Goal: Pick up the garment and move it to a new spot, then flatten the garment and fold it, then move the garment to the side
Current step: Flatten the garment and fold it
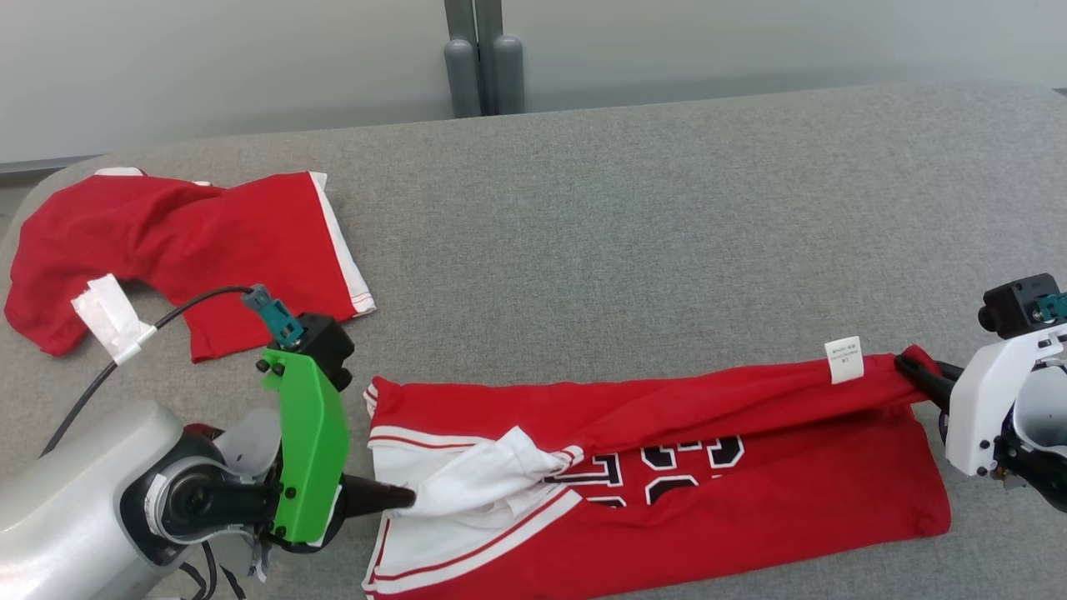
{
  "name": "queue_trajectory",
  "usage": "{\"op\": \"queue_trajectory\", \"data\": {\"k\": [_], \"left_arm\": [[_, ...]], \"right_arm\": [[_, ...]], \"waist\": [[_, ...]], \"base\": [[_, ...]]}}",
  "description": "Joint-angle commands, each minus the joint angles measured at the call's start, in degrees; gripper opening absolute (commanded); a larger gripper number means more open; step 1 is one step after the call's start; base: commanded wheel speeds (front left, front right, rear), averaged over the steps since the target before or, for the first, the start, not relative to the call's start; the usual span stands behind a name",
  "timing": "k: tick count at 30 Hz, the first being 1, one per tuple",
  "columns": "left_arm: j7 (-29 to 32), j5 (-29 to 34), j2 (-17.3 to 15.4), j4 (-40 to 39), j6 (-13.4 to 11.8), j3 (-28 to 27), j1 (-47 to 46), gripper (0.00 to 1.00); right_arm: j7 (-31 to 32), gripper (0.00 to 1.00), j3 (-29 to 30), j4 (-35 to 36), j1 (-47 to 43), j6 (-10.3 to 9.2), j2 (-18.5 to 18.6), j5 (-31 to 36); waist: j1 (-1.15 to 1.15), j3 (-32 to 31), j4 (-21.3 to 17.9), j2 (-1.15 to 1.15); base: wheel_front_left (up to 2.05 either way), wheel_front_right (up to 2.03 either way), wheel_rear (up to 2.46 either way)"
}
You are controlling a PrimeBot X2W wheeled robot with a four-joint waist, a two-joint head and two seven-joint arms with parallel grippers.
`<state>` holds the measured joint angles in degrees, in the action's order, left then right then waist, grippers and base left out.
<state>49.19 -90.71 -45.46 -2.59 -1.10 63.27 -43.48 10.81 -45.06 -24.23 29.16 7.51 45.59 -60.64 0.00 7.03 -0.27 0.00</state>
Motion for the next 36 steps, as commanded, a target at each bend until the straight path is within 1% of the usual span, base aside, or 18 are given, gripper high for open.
{"op": "queue_trajectory", "data": {"k": [1, 9, 18, 19, 20, 21, 22, 23, 24, 25, 26, 27, 31, 33, 36], "left_arm": [[0.25, -0.64, -0.21, -0.09, -0.32, 0.05, 1.01, 0.0], [1.1, -1.48, 0.84, 0.11, -0.34, 0.65, 1.84, 0.0], [1.94, -1.49, 2.55, 2.07, 0.37, 1.96, 2.9, 0.0], [1.94, -1.16, 2.68, 2.39, 0.49, 2.18, 3.03, 0.0], [1.82, -1.01, 2.94, 2.79, 0.63, 2.38, 3.21, 0.0], [1.67, -1.01, 3.27, 3.17, 0.59, 2.47, 3.34, 0.0], [1.53, -1.1, 3.62, 3.63, 0.66, 2.54, 3.47, 0.01], [1.45, -1.18, 3.82, 4.01, 0.76, 2.6, 3.61, 0.25], [1.39, -1.25, 3.97, 4.49, 0.88, 2.7, 3.85, 0.43], [1.53, -1.38, 4.1, 4.91, 0.9, 2.89, 4.14, 0.77], [1.68, -1.54, 4.3, 5.45, 1.08, 3.1, 4.49, 0.96], [1.56, -1.46, 4.45, 5.92, 1.07, 3.19, 4.65, 1.0], [0.46, -0.63, 4.95, 7.81, 1.68, 3.51, 5.48, 1.0], [-0.68, -0.71, 4.87, 8.09, 2.12, 2.6, 5.39, 1.0], [-3.99, -0.29, 4.06, 7.71, 3.16, 0.22, 4.35, 1.0]], "right_arm": [[-0.47, 0.0, -0.48, -0.72, 0.84, -0.02, -0.17, 0.27], [-2.24, 0.0, -3.96, -3.88, 4.19, -0.03, -0.64, 0.71], [-2.23, 0.0, -7.87, -4.77, 6.7, -0.03, -0.53, -1.43], [-2.32, 0.03, -8.26, -4.85, 6.79, -0.03, -0.56, -1.61], [-2.28, 0.21, -8.79, -4.88, 6.91, -0.02, -0.63, -1.93], [-2.12, 0.21, -9.16, -4.87, 7.03, -0.03, -0.66, -2.15], [-1.78, 0.44, -9.72, -4.83, 7.16, -0.03, -0.63, -2.49], [-1.61, 0.75, -10.26, -4.74, 7.24, -0.02, -0.56, -2.65], [-1.26, 1.0, -10.85, -4.7, 7.37, -0.03, -0.46, -2.86], [-1.23, 1.0, -11.28, -4.64, 7.5, -0.03, -0.44, -3.0], [-1.18, 1.0, -11.8, -4.39, 7.64, -0.02, -0.51, -3.29], [-1.29, 1.0, -12.2, -4.3, 7.81, -0.03, -0.49, -3.31], [-2.79, 1.0, -13.32, -4.41, 8.23, -0.03, -0.19, -3.74], [-3.86, 1.0, -13.36, -4.7, 8.23, -0.03, 0.23, -4.26], [-6.64, 1.0, -12.48, -4.99, 7.66, -0.03, 1.03, -5.14]], "waist": [[0.0, 0.27, -0.06, 0.0], [0.0, 1.4, 0.04, 0.0], [0.0, 1.9, -0.23, 0.0], [0.0, 1.87, -0.29, 0.0], [0.0, 1.8, -0.38, 0.0], [0.0, 1.73, -0.47, 0.0], [0.0, 1.64, -0.57, 0.0], [0.0, 1.53, -0.67, 0.0], [0.0, 1.38, -0.82, 0.0], [0.0, 1.23, -0.95, 0.0], [0.0, 1.02, -1.11, 0.0], [0.0, 0.85, -1.24, 0.0], [0.0, -0.29, -1.75, 0.0], [0.0, -0.91, -1.79, 0.0], [0.0, -1.99, -1.63, 0.0]], "base": [[0.0, 0.0, 0.0], [0.0, 0.0, 0.0], [0.0, 0.0, 0.0], [0.0, 0.0, 0.0], [0.0, 0.0, 0.0], [0.0, 0.0, 0.0], [0.0, 0.0, 0.0], [0.0, 0.0, 0.0], [0.0, 0.0, 0.0], [0.0, 0.0, 0.0], [0.0, 0.0, 0.0], [0.0, 0.0, 0.0], [0.0, 0.0, 0.0], [0.0, 0.0, 0.0], [0.0, 0.0, 0.0]]}}
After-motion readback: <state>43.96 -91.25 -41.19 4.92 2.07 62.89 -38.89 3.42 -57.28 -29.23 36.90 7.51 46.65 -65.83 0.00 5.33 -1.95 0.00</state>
